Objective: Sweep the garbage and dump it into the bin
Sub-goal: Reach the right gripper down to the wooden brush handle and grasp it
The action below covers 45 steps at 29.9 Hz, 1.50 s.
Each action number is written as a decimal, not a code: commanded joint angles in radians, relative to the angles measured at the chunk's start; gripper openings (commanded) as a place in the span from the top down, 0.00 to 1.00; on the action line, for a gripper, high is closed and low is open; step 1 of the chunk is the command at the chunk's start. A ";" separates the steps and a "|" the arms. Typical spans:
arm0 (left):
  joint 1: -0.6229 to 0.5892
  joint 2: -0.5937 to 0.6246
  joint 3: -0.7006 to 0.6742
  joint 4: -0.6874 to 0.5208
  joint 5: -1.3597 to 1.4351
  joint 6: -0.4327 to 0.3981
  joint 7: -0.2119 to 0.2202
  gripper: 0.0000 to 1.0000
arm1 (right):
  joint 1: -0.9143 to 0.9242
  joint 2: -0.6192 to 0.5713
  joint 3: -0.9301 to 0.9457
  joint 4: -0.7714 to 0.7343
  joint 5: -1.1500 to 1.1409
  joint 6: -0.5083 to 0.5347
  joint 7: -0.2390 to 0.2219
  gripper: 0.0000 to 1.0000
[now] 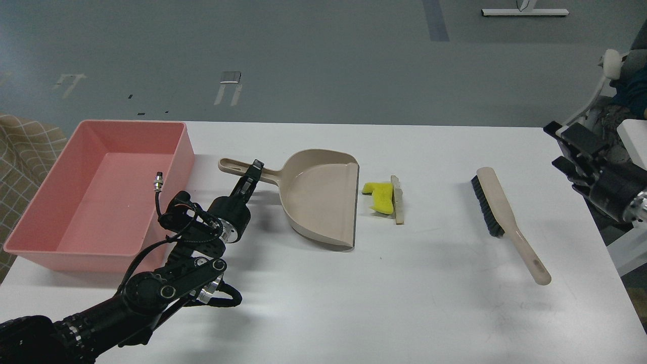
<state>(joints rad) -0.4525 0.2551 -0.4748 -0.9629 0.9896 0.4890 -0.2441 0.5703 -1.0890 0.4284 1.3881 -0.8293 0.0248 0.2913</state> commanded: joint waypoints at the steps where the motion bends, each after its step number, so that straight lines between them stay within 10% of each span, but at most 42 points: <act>1: -0.002 -0.003 -0.001 -0.005 0.003 0.000 -0.001 1.00 | -0.009 -0.118 -0.048 0.095 -0.103 0.000 -0.001 0.00; 26: -0.002 -0.022 0.001 -0.030 0.001 0.000 -0.006 1.00 | -0.024 -0.075 -0.172 0.193 -0.358 0.040 -0.234 0.10; 31: -0.002 -0.020 -0.001 -0.031 0.001 0.000 -0.006 1.00 | -0.026 -0.045 -0.183 0.192 -0.379 0.040 -0.245 0.30; 45: -0.002 -0.013 -0.002 -0.033 0.003 0.000 -0.006 1.00 | -0.026 -0.022 -0.201 0.192 -0.379 0.040 -0.247 0.40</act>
<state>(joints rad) -0.4541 0.2419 -0.4757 -0.9958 0.9927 0.4884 -0.2500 0.5461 -1.1119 0.2305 1.5799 -1.2088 0.0642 0.0459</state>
